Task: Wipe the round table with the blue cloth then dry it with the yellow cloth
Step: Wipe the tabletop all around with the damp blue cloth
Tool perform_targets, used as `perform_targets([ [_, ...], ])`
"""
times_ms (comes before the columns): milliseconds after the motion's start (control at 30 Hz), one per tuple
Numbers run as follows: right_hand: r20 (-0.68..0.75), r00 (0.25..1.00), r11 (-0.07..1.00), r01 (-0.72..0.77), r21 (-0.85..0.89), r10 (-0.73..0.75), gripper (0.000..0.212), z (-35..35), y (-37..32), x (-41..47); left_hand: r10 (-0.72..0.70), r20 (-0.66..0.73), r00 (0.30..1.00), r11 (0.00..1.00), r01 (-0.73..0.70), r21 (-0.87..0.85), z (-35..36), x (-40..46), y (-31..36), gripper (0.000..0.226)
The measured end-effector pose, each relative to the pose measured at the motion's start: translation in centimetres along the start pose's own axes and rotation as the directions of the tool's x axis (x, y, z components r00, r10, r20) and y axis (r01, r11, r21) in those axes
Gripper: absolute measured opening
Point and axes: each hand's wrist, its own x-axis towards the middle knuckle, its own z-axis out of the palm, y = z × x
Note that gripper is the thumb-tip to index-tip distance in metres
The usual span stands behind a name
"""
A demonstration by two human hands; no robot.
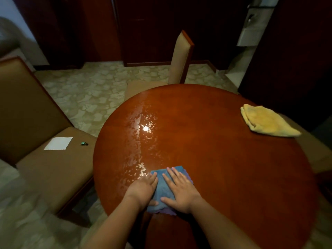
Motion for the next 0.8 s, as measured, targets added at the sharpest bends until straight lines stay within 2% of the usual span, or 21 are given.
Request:
perform_targets([
  [367, -0.004, 0.999, 0.998, -0.045, -0.031, 0.045, 0.118, 0.2, 3.1, -5.7, 0.066, -0.003, 0.998, 0.994, -0.065, 0.091, -0.8, 0.3, 6.4, 0.088],
  [800, 0.010, 0.999, 0.996, -0.041, -0.083, 0.042, 0.107, -1.7, 12.1, -10.4, 0.030, -0.013, 0.999, 0.998, -0.029, 0.057, -3.5, 5.2, 14.8, 0.089],
])
